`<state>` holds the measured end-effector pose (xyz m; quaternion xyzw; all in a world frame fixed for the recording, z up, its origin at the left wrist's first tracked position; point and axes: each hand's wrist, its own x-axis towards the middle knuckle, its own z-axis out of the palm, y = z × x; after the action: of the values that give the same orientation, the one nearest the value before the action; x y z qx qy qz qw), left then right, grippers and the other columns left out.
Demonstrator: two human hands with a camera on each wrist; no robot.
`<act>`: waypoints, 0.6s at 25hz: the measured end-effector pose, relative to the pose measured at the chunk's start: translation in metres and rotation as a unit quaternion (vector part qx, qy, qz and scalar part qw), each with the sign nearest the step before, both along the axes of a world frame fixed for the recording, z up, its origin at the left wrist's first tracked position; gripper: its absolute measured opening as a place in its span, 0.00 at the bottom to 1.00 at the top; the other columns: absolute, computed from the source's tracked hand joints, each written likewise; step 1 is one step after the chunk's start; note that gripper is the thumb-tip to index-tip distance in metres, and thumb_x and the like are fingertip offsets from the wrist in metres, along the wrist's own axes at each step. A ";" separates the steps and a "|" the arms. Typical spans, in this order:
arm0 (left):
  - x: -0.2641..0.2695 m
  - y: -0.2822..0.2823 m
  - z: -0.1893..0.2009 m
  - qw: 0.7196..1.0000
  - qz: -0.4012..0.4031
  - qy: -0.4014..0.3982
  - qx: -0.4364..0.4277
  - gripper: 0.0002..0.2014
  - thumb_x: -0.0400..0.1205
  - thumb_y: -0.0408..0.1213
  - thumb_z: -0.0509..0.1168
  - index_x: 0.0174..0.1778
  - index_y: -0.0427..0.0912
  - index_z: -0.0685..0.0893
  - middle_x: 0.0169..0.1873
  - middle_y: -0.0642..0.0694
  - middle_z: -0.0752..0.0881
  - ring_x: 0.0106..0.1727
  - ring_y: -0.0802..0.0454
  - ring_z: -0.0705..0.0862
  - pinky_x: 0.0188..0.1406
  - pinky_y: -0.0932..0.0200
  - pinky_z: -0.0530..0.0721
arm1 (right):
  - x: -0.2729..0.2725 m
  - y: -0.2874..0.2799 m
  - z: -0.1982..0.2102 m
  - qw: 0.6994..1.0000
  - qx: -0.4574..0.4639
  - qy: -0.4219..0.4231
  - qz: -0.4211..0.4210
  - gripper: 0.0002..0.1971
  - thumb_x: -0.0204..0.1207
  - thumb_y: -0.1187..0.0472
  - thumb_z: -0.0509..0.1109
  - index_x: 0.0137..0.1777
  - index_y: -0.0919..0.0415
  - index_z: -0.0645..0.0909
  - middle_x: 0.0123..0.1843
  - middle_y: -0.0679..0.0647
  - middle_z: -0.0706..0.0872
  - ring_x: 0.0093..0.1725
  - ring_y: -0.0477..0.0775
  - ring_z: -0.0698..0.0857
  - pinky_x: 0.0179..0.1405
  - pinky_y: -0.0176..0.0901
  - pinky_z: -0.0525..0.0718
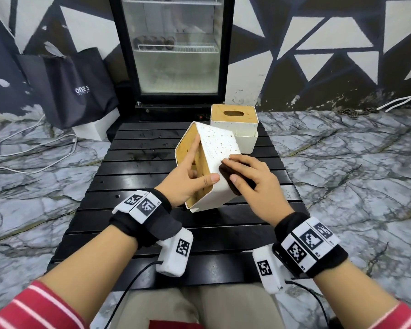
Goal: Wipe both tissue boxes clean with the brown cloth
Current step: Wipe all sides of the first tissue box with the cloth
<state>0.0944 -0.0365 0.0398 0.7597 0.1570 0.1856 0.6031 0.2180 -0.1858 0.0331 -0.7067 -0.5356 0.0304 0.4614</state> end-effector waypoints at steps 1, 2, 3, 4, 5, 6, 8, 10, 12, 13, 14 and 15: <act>0.000 0.000 -0.001 1.000 0.003 -0.001 -0.003 0.47 0.78 0.30 0.68 0.82 0.59 0.42 0.59 0.62 0.79 0.53 0.65 0.86 0.54 0.69 0.81 | 0.003 -0.001 -0.001 1.000 -0.002 0.005 -0.006 0.18 0.76 0.56 0.63 0.64 0.39 0.75 0.64 0.37 0.75 0.67 0.46 0.71 0.68 0.23 0.59; 0.000 0.000 -0.002 1.000 0.004 0.000 -0.005 0.47 0.78 0.30 0.68 0.82 0.58 0.42 0.58 0.62 0.79 0.53 0.66 0.85 0.53 0.70 0.81 | 0.006 -0.002 -0.002 1.000 -0.004 0.011 -0.011 0.17 0.76 0.58 0.64 0.64 0.40 0.75 0.64 0.37 0.75 0.67 0.47 0.71 0.67 0.25 0.59; 0.000 0.000 -0.003 1.000 0.003 0.000 -0.007 0.48 0.77 0.30 0.68 0.82 0.58 0.42 0.58 0.62 0.79 0.53 0.67 0.85 0.52 0.71 0.80 | 0.009 -0.002 -0.002 1.000 -0.006 0.018 -0.018 0.17 0.77 0.60 0.65 0.63 0.41 0.76 0.64 0.38 0.75 0.67 0.49 0.71 0.67 0.26 0.60; 0.001 0.000 -0.003 1.000 0.003 -0.002 -0.006 0.48 0.77 0.31 0.68 0.82 0.58 0.42 0.59 0.62 0.79 0.53 0.68 0.85 0.53 0.71 0.80 | 0.012 0.000 -0.001 0.999 -0.010 0.025 -0.026 0.17 0.78 0.62 0.65 0.63 0.43 0.77 0.63 0.39 0.76 0.67 0.50 0.71 0.66 0.26 0.60; 0.000 0.001 -0.004 1.000 0.002 -0.004 -0.007 0.49 0.77 0.32 0.70 0.82 0.58 0.41 0.59 0.62 0.79 0.54 0.68 0.85 0.53 0.71 0.80 | 0.014 0.003 0.002 0.999 -0.015 0.031 -0.035 0.17 0.78 0.63 0.65 0.63 0.46 0.78 0.63 0.40 0.77 0.67 0.52 0.71 0.65 0.27 0.60; -0.001 0.002 -0.004 1.000 0.001 -0.006 -0.007 0.51 0.76 0.34 0.72 0.82 0.58 0.41 0.60 0.63 0.79 0.55 0.67 0.85 0.54 0.70 0.80 | 0.014 0.009 0.006 0.998 -0.022 0.034 -0.042 0.16 0.78 0.64 0.65 0.64 0.48 0.79 0.64 0.42 0.77 0.67 0.53 0.71 0.65 0.29 0.60; -0.002 0.003 -0.003 1.000 0.001 -0.006 -0.008 0.51 0.72 0.39 0.72 0.82 0.59 0.41 0.60 0.63 0.79 0.55 0.64 0.85 0.58 0.67 0.81 | 0.007 0.019 0.014 0.998 -0.035 0.029 -0.047 0.16 0.78 0.63 0.64 0.65 0.50 0.79 0.66 0.47 0.78 0.67 0.54 0.70 0.64 0.30 0.59; -0.003 0.001 -0.003 1.000 0.000 -0.007 -0.006 0.51 0.71 0.40 0.70 0.82 0.59 0.42 0.58 0.62 0.81 0.54 0.62 0.86 0.61 0.64 0.81 | -0.002 0.021 0.015 0.999 -0.035 0.012 -0.039 0.17 0.79 0.62 0.64 0.66 0.50 0.78 0.68 0.48 0.77 0.66 0.52 0.69 0.64 0.29 0.57; -0.003 0.000 -0.005 1.000 0.003 -0.017 0.000 0.50 0.71 0.39 0.70 0.82 0.57 0.44 0.59 0.62 0.81 0.53 0.66 0.85 0.56 0.68 0.81 | -0.007 0.014 0.010 0.999 -0.026 -0.009 -0.017 0.17 0.79 0.61 0.64 0.66 0.49 0.78 0.67 0.47 0.77 0.65 0.50 0.69 0.65 0.29 0.58; -0.003 0.000 -0.006 1.000 0.004 -0.022 -0.001 0.49 0.71 0.38 0.70 0.82 0.56 0.45 0.61 0.63 0.80 0.53 0.68 0.84 0.55 0.69 0.80 | -0.007 0.010 0.008 1.000 -0.022 -0.017 -0.009 0.17 0.78 0.60 0.63 0.66 0.48 0.78 0.67 0.47 0.78 0.65 0.50 0.70 0.65 0.29 0.58; -0.003 0.000 -0.006 1.000 0.006 -0.025 -0.002 0.49 0.71 0.38 0.70 0.82 0.57 0.45 0.62 0.63 0.79 0.54 0.68 0.84 0.54 0.69 0.80 | -0.005 0.007 0.006 1.000 -0.021 -0.019 -0.007 0.17 0.77 0.59 0.64 0.65 0.48 0.78 0.66 0.46 0.78 0.65 0.50 0.70 0.65 0.29 0.59; -0.003 0.000 -0.006 1.000 0.006 -0.026 -0.003 0.49 0.71 0.38 0.70 0.82 0.57 0.45 0.63 0.62 0.79 0.54 0.68 0.84 0.55 0.68 0.81 | -0.001 0.007 0.007 1.000 -0.023 -0.014 -0.013 0.16 0.78 0.60 0.64 0.65 0.48 0.79 0.66 0.47 0.78 0.65 0.51 0.71 0.66 0.31 0.60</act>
<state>0.0914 -0.0369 0.0340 0.7516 0.1465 0.2088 0.6082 0.2174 -0.1788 0.0402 -0.7240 -0.5320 0.0267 0.4382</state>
